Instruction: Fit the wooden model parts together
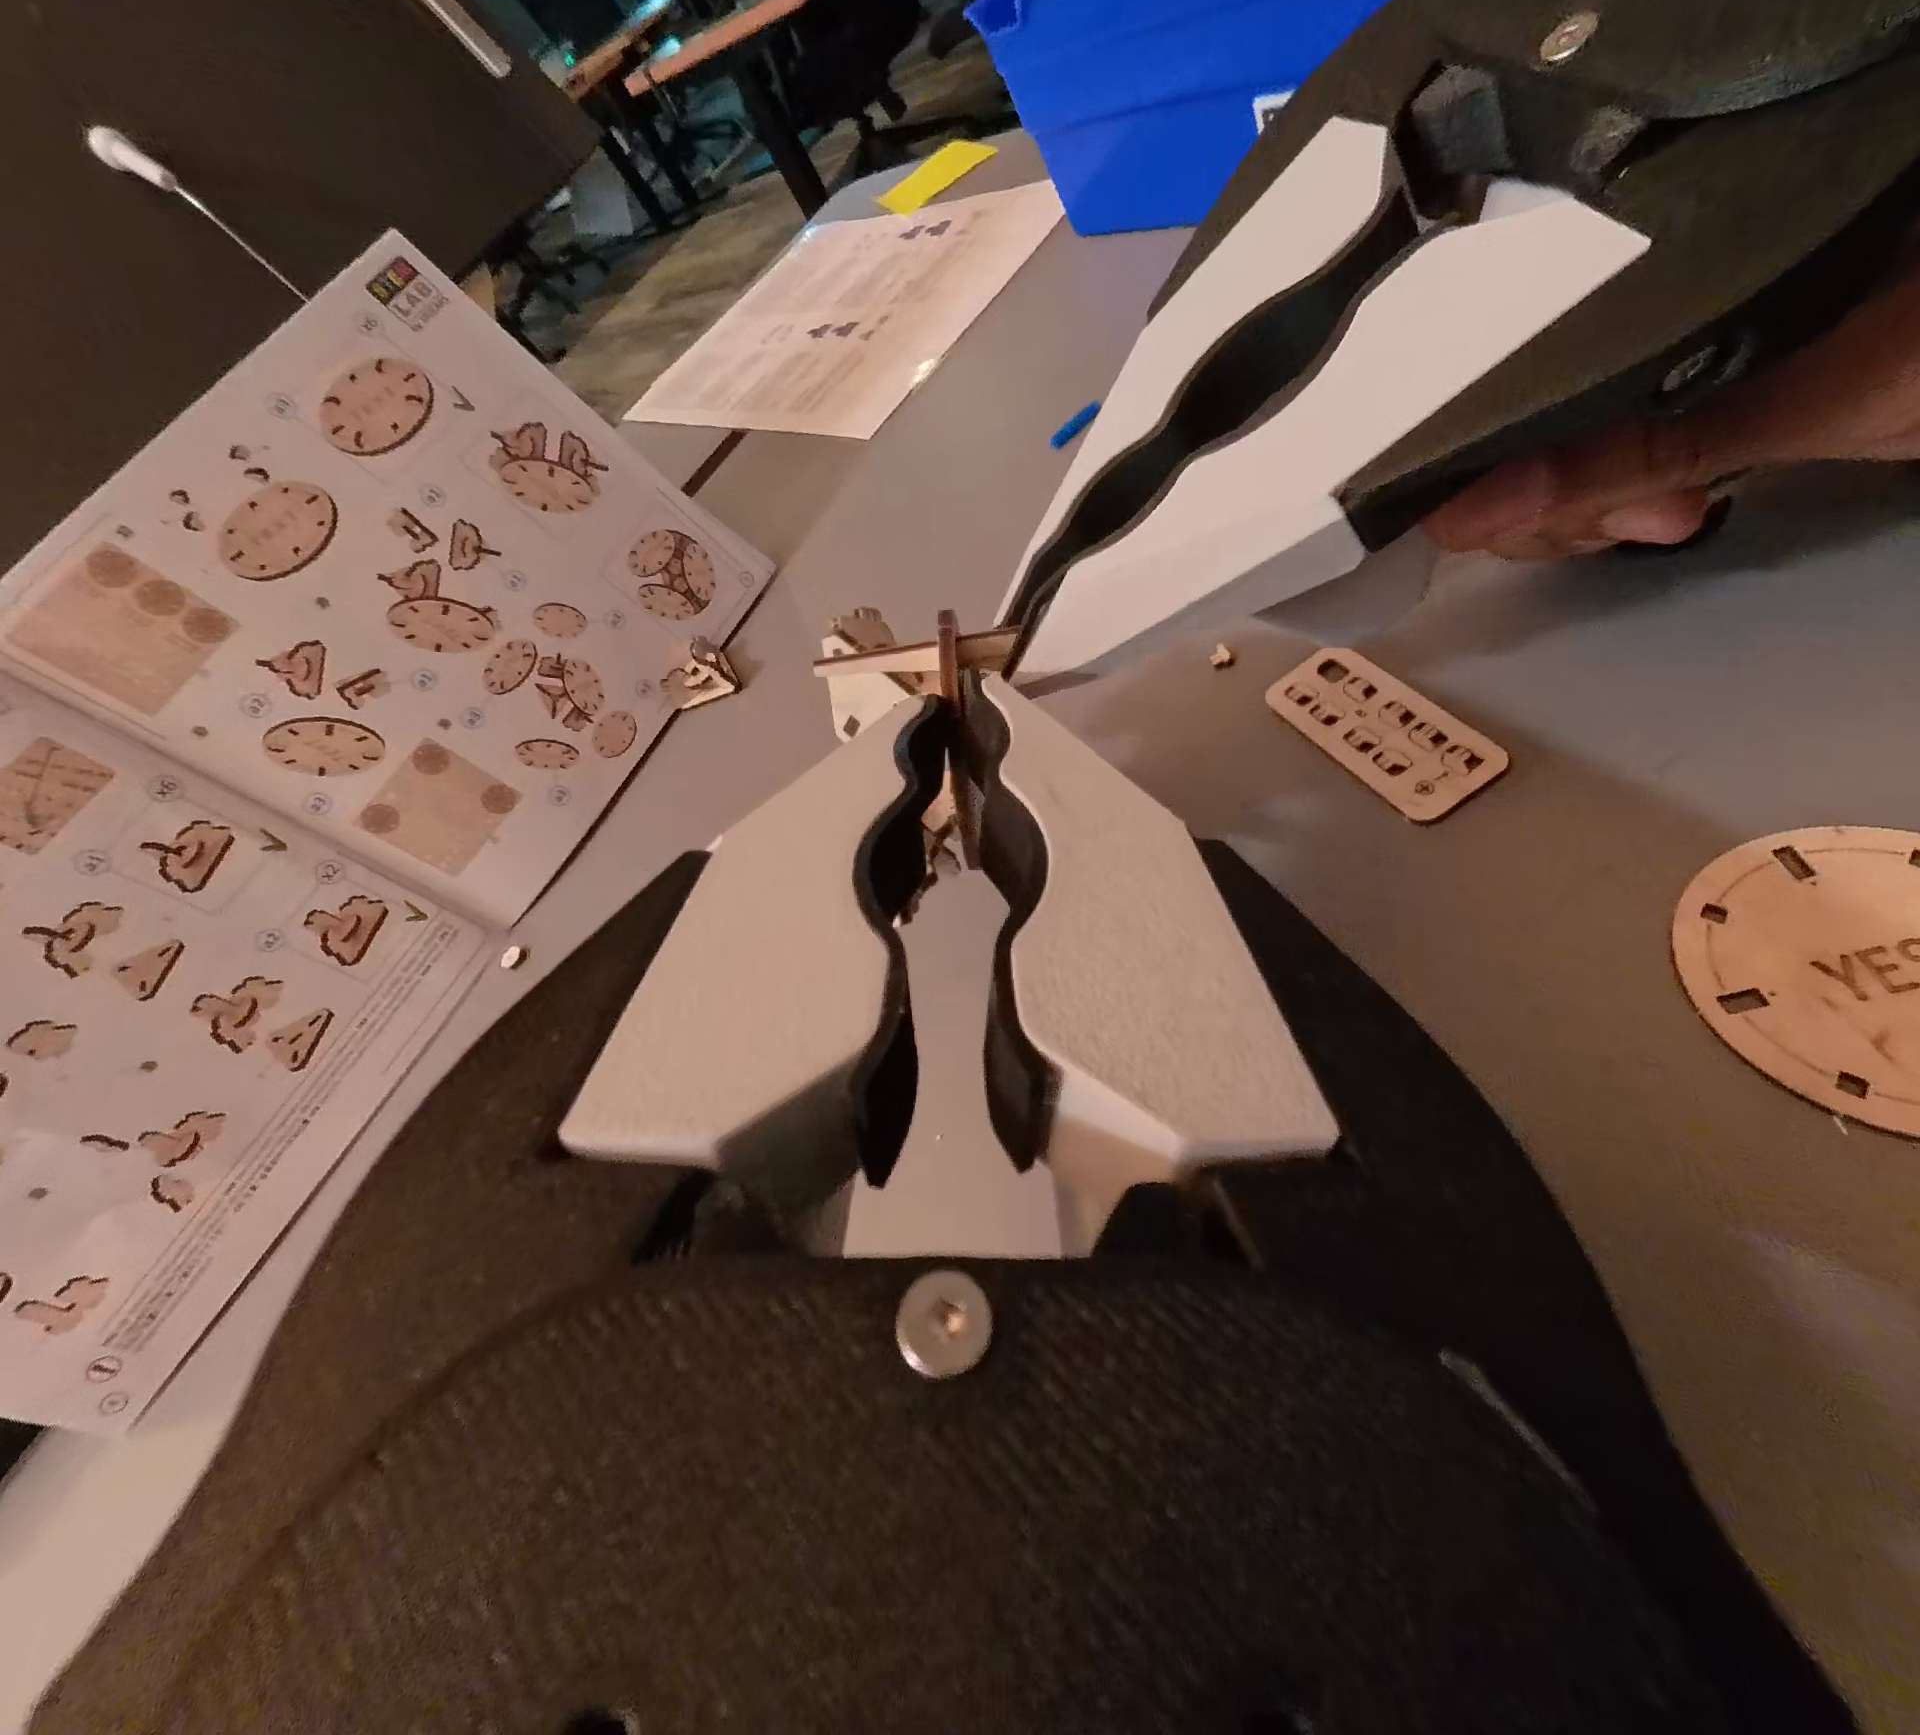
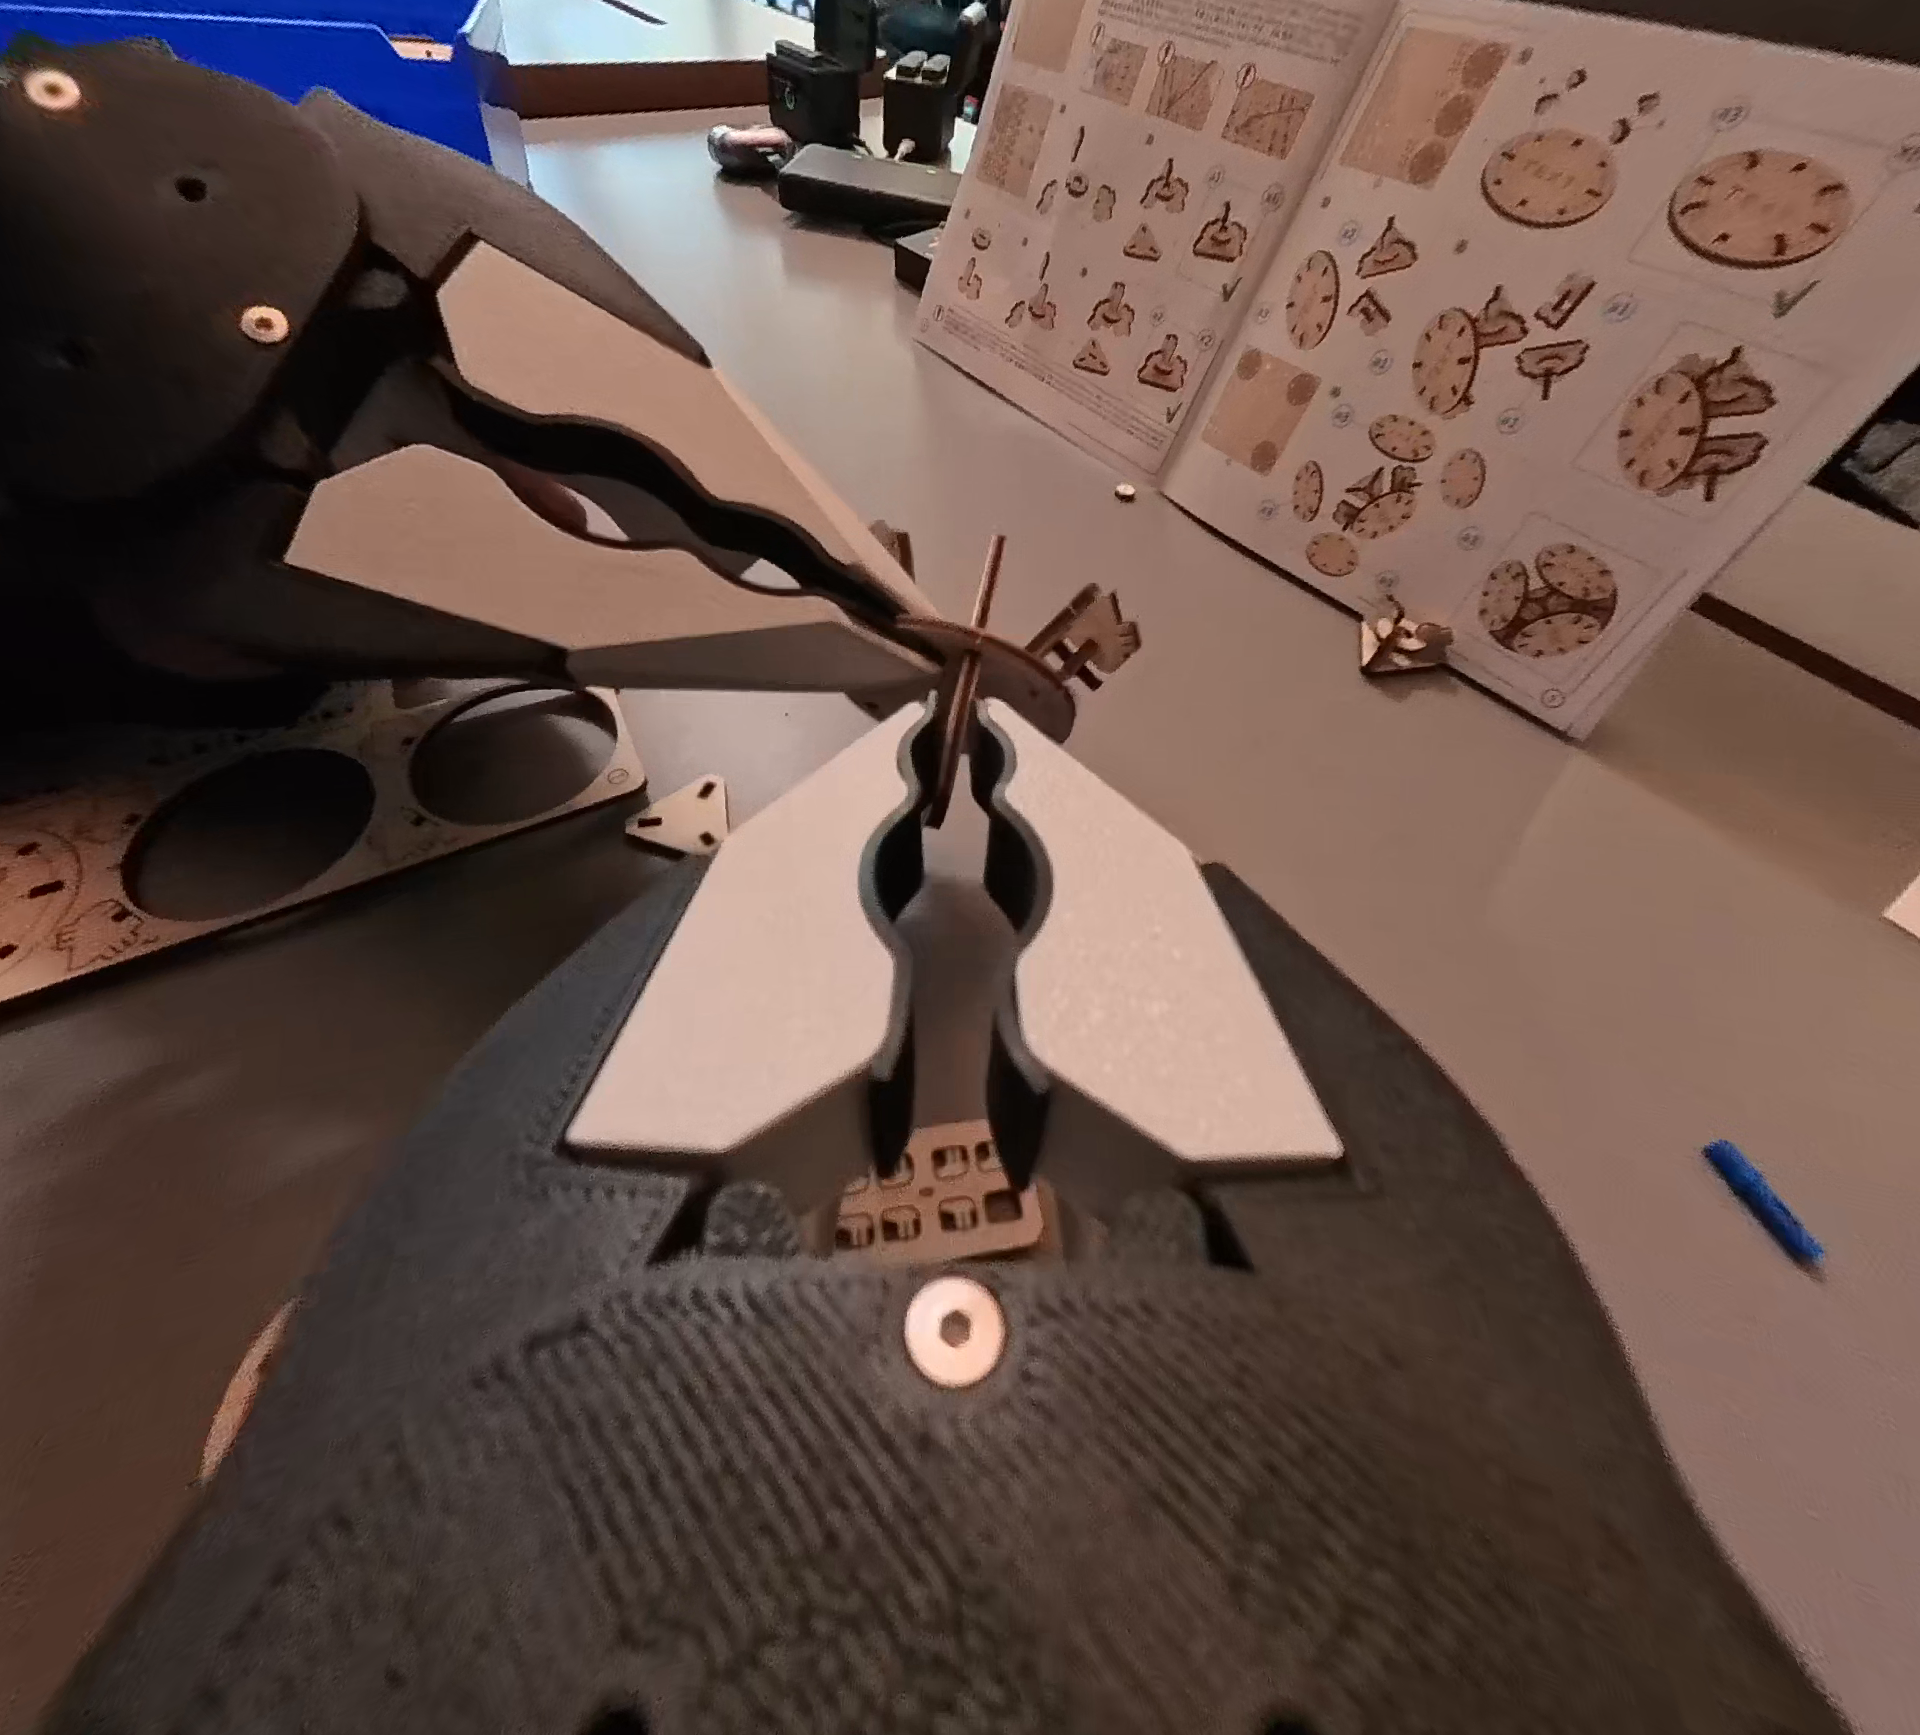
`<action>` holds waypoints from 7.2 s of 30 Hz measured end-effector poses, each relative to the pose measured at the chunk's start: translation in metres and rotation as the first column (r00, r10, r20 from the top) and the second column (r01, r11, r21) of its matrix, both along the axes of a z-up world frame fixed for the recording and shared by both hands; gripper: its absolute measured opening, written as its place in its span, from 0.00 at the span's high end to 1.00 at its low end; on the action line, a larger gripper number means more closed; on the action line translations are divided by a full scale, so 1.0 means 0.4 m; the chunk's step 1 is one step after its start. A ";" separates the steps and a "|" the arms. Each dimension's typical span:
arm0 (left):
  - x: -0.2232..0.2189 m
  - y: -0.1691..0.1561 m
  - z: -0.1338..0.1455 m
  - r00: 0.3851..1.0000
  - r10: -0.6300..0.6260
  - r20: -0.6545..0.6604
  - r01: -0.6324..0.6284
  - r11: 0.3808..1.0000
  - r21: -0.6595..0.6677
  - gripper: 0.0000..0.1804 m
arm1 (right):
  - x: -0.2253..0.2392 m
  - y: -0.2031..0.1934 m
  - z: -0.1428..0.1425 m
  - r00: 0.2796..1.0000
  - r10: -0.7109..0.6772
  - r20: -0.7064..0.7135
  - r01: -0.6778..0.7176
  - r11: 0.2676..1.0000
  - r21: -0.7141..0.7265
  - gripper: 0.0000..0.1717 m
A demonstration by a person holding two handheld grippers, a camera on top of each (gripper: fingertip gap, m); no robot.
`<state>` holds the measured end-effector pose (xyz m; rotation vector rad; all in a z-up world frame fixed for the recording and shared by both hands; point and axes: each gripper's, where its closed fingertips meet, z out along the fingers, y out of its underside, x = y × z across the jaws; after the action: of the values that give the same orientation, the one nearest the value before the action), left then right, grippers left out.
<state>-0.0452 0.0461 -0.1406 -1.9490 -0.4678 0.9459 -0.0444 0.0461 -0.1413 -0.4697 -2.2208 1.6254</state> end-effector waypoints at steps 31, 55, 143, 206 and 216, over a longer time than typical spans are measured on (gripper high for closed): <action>-0.028 -0.056 -0.005 0.930 -0.163 0.329 0.013 0.910 0.415 0.99 | -0.020 0.014 -0.043 0.788 0.155 0.596 0.028 0.958 -0.286 1.00; -0.056 -0.079 -0.118 0.828 0.002 0.560 -0.109 0.981 0.158 0.81 | -0.016 0.034 -0.103 0.908 0.016 0.418 -0.032 0.999 0.031 1.00; 0.036 0.018 0.011 0.597 -0.593 0.540 -0.118 0.601 0.790 0.96 | 0.067 -0.010 -0.019 0.816 0.332 0.473 -0.231 0.937 -0.261 0.99; 0.044 0.028 0.067 0.452 -0.796 0.403 -0.331 0.269 0.904 0.98 | 0.060 0.023 0.069 0.938 0.160 -0.307 -0.157 0.987 0.036 0.97; -0.012 -0.039 0.058 0.586 -0.687 0.430 -0.365 0.250 0.897 1.00 | 0.021 0.051 0.074 0.977 0.105 -0.186 -0.112 0.993 -0.029 0.97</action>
<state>-0.0500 0.0306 -0.1173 -0.9699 -0.9973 -0.5758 -0.0361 0.0665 -0.1117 -0.2015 -2.1129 1.6958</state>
